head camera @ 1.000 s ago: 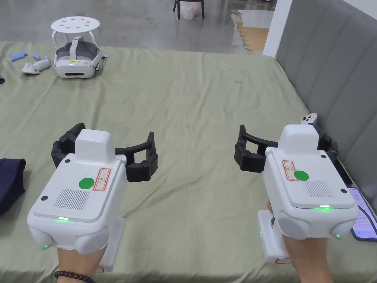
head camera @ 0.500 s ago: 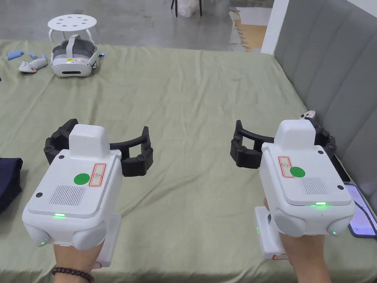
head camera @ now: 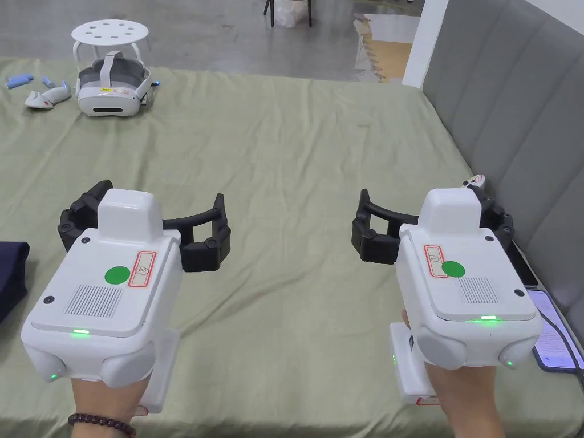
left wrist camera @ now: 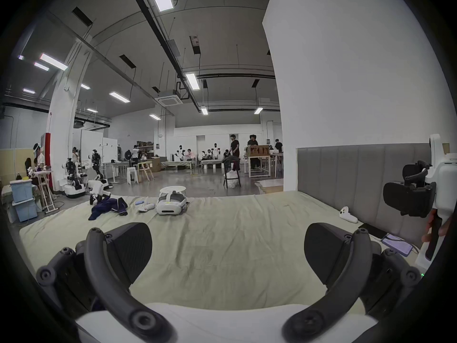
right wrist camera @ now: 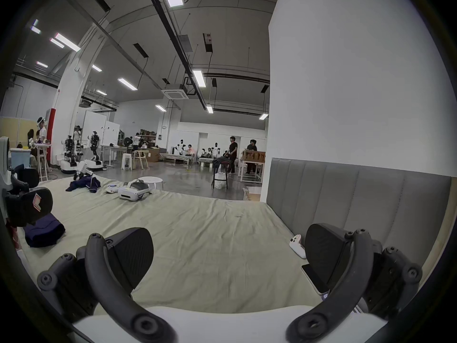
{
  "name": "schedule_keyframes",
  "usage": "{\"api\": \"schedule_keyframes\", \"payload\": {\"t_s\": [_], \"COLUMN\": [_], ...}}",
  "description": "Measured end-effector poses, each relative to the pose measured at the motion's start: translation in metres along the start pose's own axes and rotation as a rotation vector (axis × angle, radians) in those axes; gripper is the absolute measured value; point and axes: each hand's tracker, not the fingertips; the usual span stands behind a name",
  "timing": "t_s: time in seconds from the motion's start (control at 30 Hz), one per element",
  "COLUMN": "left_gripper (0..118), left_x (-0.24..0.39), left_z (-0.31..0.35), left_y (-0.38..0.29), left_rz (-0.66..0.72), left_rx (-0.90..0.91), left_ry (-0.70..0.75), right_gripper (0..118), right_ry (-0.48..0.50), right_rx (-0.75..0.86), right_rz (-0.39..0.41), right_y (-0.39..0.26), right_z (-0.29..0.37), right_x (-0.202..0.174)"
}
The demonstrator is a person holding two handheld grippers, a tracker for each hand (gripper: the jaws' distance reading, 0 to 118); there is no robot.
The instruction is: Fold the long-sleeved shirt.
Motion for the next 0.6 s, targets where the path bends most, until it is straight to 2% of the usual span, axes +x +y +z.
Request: {"api": "schedule_keyframes", "payload": {"t_s": [0.6], "left_gripper": [111], "left_x": [-0.0017], "left_z": [-0.0048], "left_y": [0.0044], "left_rz": [0.0], "left_rx": [0.008], "left_ry": [-0.001], "right_gripper": [118], "right_ry": [0.001], "right_rx": [-0.011], "right_rz": [0.006], "right_y": [-0.0004], "right_z": [-0.0074], "right_x": [-0.0037]}}
